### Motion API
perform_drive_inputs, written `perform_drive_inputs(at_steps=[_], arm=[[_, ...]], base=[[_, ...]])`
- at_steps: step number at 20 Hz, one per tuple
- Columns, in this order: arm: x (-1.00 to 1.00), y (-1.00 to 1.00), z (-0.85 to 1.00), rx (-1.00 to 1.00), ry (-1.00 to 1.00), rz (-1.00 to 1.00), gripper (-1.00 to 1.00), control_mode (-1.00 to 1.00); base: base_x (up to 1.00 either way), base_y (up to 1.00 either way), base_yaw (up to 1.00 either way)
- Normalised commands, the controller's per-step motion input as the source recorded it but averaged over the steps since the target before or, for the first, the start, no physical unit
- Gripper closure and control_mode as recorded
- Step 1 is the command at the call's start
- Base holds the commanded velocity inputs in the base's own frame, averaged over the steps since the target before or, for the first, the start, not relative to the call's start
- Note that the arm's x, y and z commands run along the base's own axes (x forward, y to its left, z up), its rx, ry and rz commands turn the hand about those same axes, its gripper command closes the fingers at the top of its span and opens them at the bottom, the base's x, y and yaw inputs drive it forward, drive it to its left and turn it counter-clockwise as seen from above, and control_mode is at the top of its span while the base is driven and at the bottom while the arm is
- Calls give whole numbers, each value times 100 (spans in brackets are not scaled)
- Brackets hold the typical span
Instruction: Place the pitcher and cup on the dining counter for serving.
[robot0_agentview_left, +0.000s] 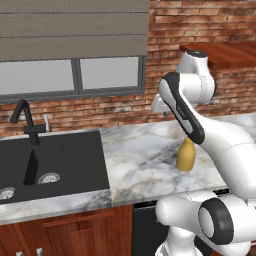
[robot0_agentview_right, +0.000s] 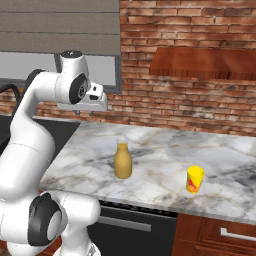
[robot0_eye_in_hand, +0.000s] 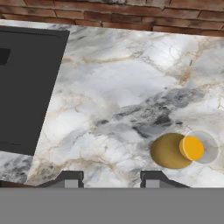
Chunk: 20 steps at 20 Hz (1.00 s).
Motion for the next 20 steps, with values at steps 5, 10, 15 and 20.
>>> perform_drive_inputs(at_steps=[5, 10, 15, 20], arm=[[-14, -5, 0, 0, 0, -1, -100, -100], [-44, -62, -21, 2, 0, -13, -100, -100], [-39, -84, -74, 0, 0, -12, -100, -100], [-8, -53, -68, 3, 0, -8, -100, -100]], base=[[0, 0, 0], [0, 0, 0], [0, 0, 0], [0, 0, 0]])
